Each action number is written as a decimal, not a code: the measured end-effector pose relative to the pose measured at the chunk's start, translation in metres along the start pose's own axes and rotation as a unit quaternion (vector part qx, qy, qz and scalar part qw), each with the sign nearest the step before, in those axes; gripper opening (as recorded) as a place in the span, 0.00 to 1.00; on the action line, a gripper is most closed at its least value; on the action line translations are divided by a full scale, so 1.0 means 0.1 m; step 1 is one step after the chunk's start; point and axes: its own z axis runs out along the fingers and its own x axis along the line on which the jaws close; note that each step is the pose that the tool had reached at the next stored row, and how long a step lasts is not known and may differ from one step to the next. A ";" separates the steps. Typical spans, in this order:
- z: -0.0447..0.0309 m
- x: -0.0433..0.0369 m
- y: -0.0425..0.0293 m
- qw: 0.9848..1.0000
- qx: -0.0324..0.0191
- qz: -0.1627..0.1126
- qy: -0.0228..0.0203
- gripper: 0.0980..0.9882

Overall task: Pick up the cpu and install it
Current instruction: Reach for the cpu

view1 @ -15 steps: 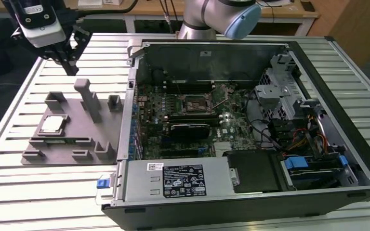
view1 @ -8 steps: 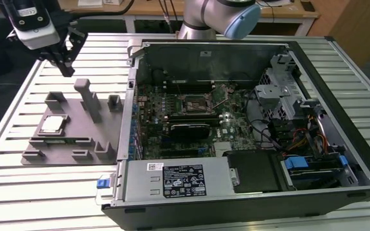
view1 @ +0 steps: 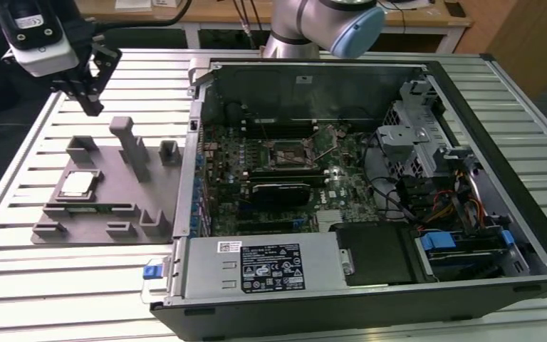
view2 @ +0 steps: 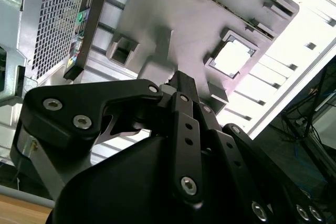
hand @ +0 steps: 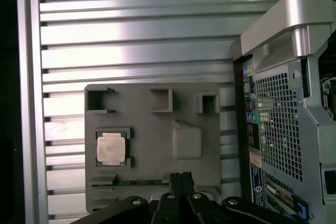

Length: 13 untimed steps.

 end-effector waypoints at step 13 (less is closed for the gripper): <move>0.106 0.185 -0.018 1.000 0.000 0.000 0.000 0.01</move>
